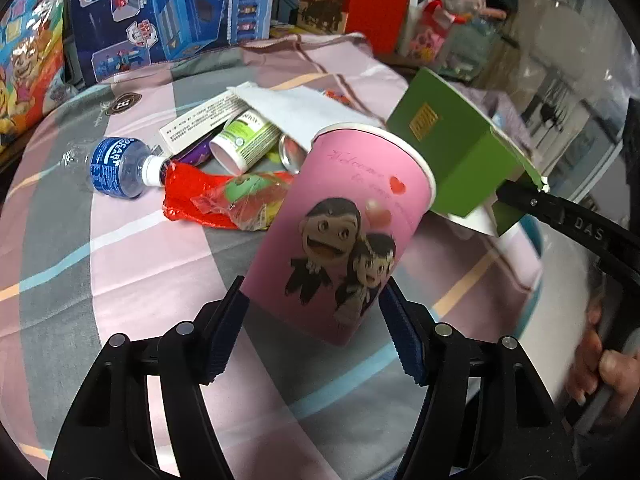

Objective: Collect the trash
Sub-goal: 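Grasp the pink paper cup with the left tool while the right tool grasps the green pastry box, then carry the pink cup with the left tool while the right tool carries the pastry box over the teal bin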

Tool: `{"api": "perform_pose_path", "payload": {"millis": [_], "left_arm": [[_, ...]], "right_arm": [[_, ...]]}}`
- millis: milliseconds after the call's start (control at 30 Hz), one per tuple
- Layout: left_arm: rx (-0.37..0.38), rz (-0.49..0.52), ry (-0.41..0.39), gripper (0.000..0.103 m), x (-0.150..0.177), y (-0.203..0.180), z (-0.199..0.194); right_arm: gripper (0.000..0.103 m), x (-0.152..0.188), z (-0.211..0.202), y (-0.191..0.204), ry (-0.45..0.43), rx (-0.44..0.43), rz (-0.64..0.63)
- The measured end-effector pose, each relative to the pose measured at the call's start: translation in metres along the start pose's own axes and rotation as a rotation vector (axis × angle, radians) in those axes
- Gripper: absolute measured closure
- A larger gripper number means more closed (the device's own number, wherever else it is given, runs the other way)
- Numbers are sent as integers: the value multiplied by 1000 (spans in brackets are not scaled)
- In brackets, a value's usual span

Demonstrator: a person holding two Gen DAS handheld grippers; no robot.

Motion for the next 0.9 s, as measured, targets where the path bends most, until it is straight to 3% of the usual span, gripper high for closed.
{"api": "perform_pose_path", "payload": {"millis": [100,533,900], "left_arm": [[38,-12,-22,41,-7,-3,-11],[20,18,-23,45,-13,-10,-4],[17,49,92,40,5,-18,44]], "right_arm": [[97,-9,-7,-14,-18,14,29],[98,-19,-19,-39,-26,8,97],[98,-14,-16,-48,5,15,119]]}}
Point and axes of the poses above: each gripper's, at about its wrist camera, not at the fingertips, and z roughly the way its jaws point, y to its left, x to its underside, the point moved 10 cm from there along z, roughly the way its jaws point, and after that the axes turned 5 degrees about -y, right-handed, at the moved point
